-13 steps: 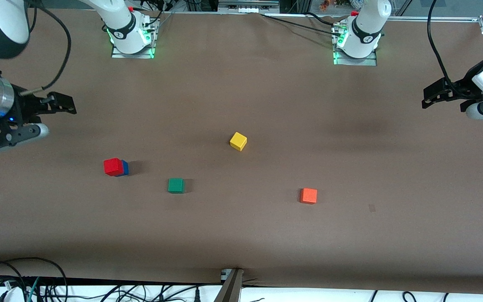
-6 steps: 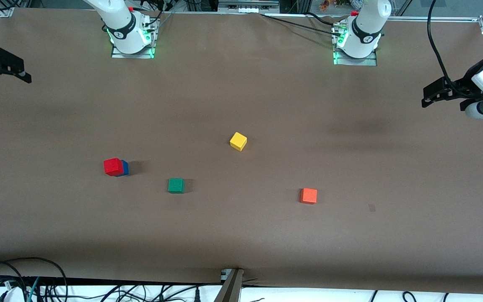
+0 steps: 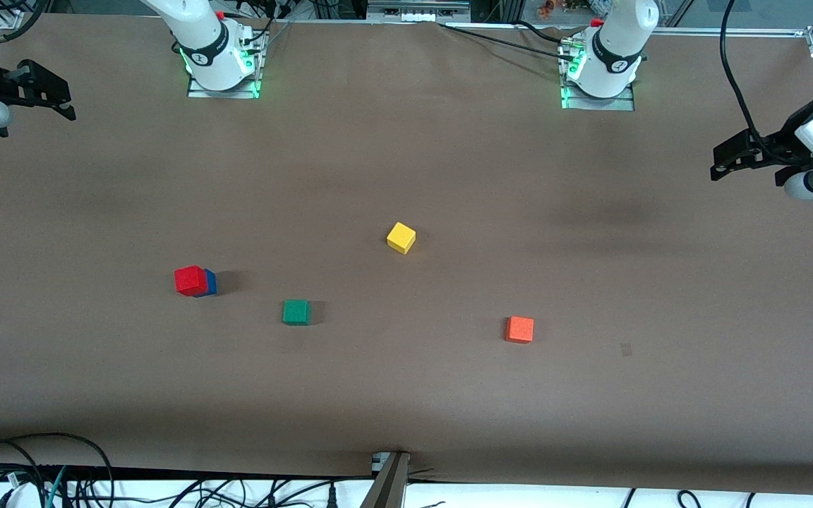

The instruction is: Pass red block to right arm, stack on blue

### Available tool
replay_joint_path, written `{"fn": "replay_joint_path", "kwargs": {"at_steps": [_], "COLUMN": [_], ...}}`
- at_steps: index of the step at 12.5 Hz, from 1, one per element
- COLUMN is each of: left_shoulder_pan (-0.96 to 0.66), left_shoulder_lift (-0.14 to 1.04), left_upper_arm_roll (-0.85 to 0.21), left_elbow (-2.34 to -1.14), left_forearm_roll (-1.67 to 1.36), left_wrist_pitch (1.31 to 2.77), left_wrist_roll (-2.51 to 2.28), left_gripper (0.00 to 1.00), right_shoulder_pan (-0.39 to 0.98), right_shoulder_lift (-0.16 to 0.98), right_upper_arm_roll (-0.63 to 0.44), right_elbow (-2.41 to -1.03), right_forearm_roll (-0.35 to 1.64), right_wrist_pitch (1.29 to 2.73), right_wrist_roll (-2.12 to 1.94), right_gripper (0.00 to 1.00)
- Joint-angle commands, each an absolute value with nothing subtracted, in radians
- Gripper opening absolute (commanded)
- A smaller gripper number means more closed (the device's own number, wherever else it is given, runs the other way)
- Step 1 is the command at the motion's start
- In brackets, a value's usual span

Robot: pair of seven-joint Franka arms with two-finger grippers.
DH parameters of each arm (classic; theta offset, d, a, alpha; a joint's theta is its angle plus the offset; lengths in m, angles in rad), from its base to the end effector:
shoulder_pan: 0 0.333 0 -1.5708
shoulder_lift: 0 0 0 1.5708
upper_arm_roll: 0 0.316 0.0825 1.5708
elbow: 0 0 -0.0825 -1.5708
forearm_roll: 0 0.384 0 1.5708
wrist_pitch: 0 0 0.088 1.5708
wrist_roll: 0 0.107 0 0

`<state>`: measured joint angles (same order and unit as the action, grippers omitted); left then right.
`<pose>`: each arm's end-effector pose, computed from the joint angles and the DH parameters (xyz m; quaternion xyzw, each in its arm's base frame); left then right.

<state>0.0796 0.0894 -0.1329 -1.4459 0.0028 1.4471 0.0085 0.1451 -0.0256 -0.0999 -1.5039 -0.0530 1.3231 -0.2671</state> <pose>0.5686 -0.0263 0.6225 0.9986 -0.0308 -0.0438 0.0035 0.5194 0.0161 0.6494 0.9852 0.1507 -0.0798 0.0161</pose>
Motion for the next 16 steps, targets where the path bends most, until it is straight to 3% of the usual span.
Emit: {"fn": "replay_joint_path", "kwargs": {"at_steps": [1,16], "left_shoulder_pan": [0.087,0.087], "left_shoulder_lift": [0.08,0.081], "left_upper_arm_roll": [-0.137,-0.137], "left_elbow": [-1.443,-1.443], "left_forearm_roll": [-0.008,-0.009], "left_wrist_pitch": [1.434,1.434], "left_wrist_roll": [0.003,0.003], "left_gripper": [1.0,1.0], "right_shoulder_pan": [0.141,0.112], "right_shoulder_lift": [-0.04,0.02], "right_upper_arm_roll": [-0.081,-0.097], "right_elbow": [-1.523,-1.485], "right_forearm_roll": [-0.074,-0.063], "right_wrist_pitch": [1.281,1.255], "right_wrist_roll": [-0.174,-0.113], "right_gripper": [1.0,1.0]}}
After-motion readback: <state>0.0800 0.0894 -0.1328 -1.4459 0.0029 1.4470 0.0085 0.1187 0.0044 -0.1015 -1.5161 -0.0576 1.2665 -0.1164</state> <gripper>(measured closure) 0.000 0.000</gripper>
